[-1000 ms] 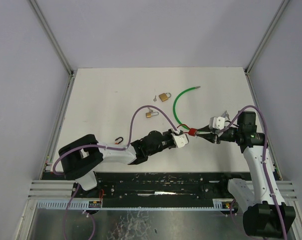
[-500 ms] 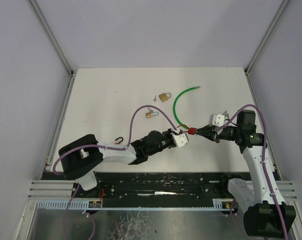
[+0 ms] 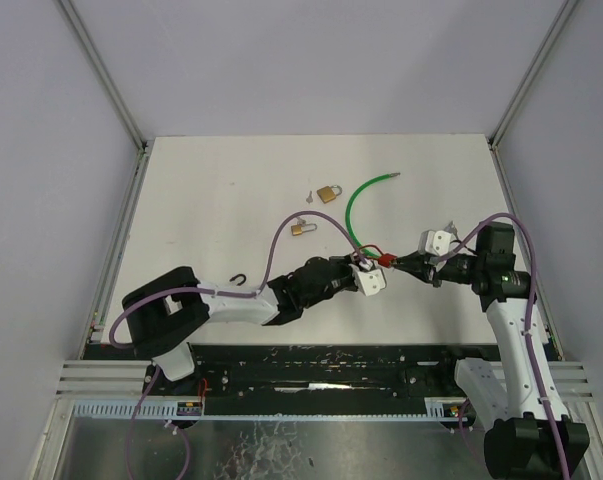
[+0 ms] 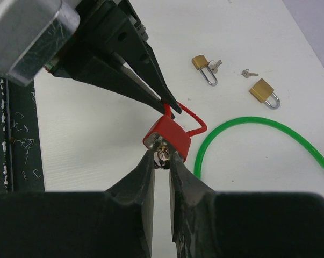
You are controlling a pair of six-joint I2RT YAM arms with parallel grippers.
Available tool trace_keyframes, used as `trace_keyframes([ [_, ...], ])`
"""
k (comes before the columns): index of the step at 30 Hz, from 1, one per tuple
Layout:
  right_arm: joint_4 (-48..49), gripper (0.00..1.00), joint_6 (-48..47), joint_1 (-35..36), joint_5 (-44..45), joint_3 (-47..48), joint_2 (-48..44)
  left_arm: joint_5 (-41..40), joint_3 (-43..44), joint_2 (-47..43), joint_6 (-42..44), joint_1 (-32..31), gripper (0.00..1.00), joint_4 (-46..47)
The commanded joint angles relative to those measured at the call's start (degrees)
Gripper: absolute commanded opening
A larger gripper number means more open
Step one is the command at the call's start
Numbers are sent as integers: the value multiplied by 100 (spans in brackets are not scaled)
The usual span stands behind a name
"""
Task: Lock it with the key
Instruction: Lock the lock.
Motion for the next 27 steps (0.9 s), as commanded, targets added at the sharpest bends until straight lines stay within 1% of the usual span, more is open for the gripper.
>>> trace_keyframes([
  [1,56,3,115,-25,-287,92,-31,-206,423,129,630,-26,0,-293],
  [9,731,4,710,-25,-566,-213,-47,-78,406,122,635,21,0,-313],
  [14,879,4,793,-25,-644,-332,-110,133,291,43,499,42,0,-219],
  [18,841,7,730,-27,-684,-347,-163,304,237,-27,369,94,0,-222],
  [24,567,39,457,-75,-700,-338,-364,434,172,-114,228,166,0,-158],
  [25,503,43,395,-92,-710,-330,-389,452,149,-130,196,185,0,-125],
  [27,365,47,280,-124,-711,-287,-436,484,125,-179,128,250,0,-93],
])
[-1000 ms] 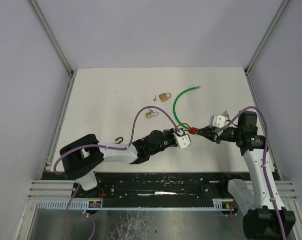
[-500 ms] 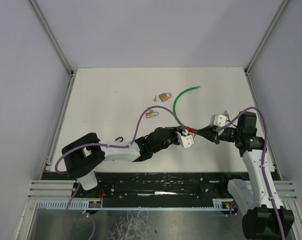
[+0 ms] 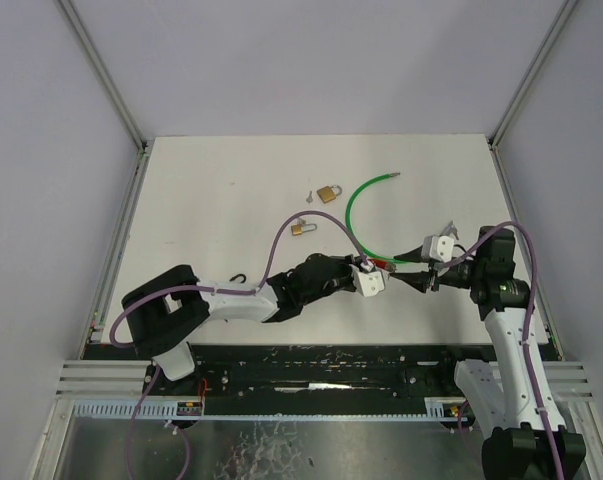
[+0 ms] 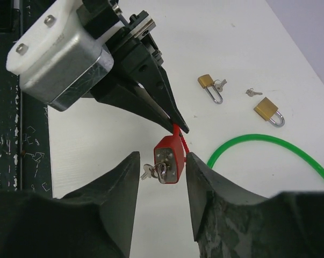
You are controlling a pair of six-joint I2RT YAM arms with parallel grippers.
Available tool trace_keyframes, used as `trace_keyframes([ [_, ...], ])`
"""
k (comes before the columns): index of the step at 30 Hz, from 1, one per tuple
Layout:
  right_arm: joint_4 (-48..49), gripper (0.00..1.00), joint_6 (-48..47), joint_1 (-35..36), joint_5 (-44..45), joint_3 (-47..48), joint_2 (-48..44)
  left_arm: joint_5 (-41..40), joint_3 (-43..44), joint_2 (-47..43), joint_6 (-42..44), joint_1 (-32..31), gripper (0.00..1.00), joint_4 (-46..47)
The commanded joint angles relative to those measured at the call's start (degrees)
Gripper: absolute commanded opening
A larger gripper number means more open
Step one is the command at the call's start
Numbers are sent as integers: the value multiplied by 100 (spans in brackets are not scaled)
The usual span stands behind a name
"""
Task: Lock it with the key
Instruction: Lock the lock.
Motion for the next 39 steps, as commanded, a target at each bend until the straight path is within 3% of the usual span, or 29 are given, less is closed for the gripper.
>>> trace_keyframes([
  [1,-303,49,-311,-97,-248,106,-139,193,-94,-279,-231,129,0,396],
  [9,-649,68,-467,-375,-570,187,-419,248,-234,-386,-292,180,0,599],
  [13,-609,73,-420,-405,-611,117,-567,350,-349,-491,-443,239,0,762],
  [23,-625,76,-411,-420,-584,113,-553,1482,-771,-991,-1432,797,0,1228],
  [39,-770,78,-747,-423,-525,71,-509,1956,-600,-963,-1541,871,0,799],
])
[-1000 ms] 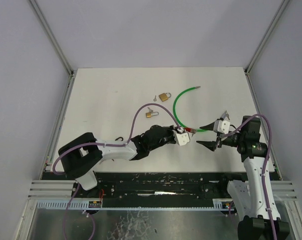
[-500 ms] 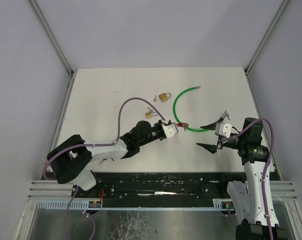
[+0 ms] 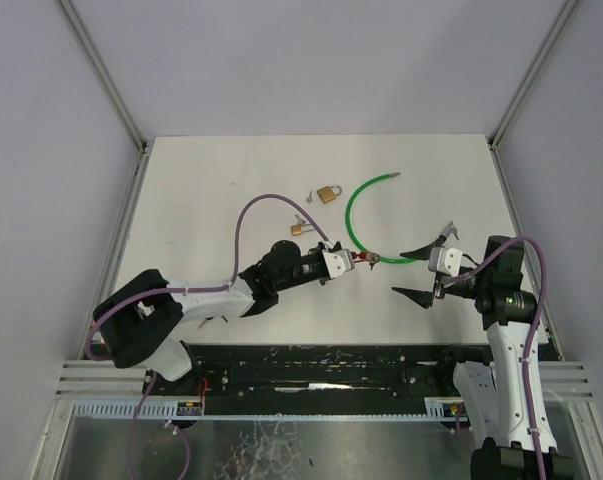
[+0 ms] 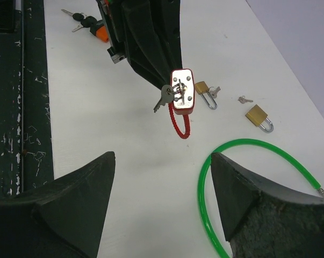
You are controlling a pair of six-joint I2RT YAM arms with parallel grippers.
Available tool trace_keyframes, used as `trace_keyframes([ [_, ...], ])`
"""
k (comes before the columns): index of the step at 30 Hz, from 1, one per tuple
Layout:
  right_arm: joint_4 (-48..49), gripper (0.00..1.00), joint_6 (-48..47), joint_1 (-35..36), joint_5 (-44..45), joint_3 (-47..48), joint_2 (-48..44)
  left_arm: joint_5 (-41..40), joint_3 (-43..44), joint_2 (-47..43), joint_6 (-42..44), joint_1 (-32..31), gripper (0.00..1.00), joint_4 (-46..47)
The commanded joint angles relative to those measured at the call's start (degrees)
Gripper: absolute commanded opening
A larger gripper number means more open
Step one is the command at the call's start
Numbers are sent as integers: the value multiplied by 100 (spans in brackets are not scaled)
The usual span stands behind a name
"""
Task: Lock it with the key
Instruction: Lock the lock.
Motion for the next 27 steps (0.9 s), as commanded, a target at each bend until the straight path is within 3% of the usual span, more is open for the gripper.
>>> trace_keyframes([
  [1,-81,79,-238,-34,-179,67,27,213,154,-98,-128,33,0,208],
  [27,-477,83,-1291,-27,-35,-38,59,257,574,-234,466,262,0,-852],
])
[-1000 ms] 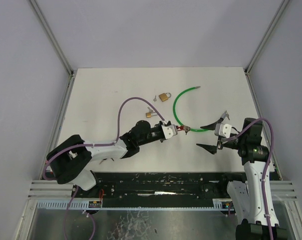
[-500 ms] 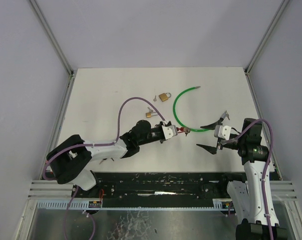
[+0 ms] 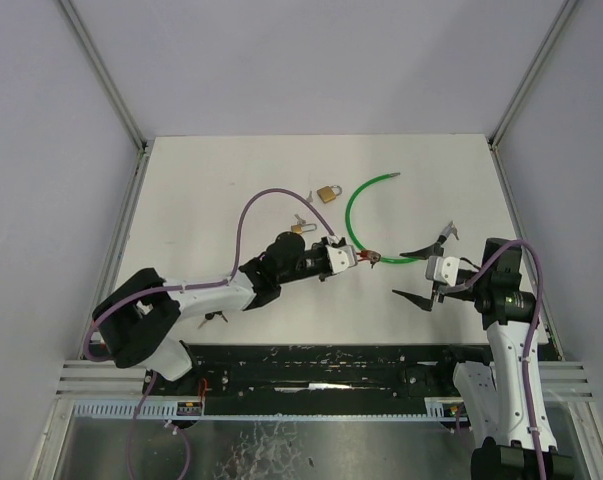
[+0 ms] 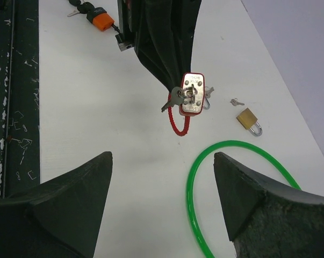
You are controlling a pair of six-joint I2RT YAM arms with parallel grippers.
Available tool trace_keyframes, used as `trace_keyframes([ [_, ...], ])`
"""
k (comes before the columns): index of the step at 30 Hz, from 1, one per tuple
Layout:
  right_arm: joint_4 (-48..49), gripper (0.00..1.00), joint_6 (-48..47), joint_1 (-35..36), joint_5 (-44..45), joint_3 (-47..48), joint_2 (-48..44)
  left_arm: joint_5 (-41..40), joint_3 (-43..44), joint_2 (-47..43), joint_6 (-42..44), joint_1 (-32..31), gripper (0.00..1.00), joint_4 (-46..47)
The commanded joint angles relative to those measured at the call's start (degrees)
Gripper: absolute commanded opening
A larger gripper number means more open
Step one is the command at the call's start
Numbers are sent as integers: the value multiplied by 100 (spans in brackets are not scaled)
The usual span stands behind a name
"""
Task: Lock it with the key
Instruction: Lock the lock.
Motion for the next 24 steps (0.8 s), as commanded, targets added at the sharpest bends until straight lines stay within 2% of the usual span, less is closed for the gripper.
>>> trace_keyframes([
  [1,-195,83,-486,-25,-48,-20,37,-4,161,-253,258,183,0,-41],
  [6,-530,84,-1180,-28,100,-7,-3,438,286,-235,265,364,0,-313],
  [12,-535,82,-1960,-23,354,54,55,899,868,103,535,440,0,-1363],
  [17,-662,75,-2635,-23,471,270,481,1172,1297,373,874,445,0,-2074],
  [22,-1388,65,-3459,-23,341,578,912,1206,1512,550,1038,445,0,-2396],
  [24,-1490,62,-3508,-23,377,626,904,1112,1547,596,1065,427,0,-2425],
])
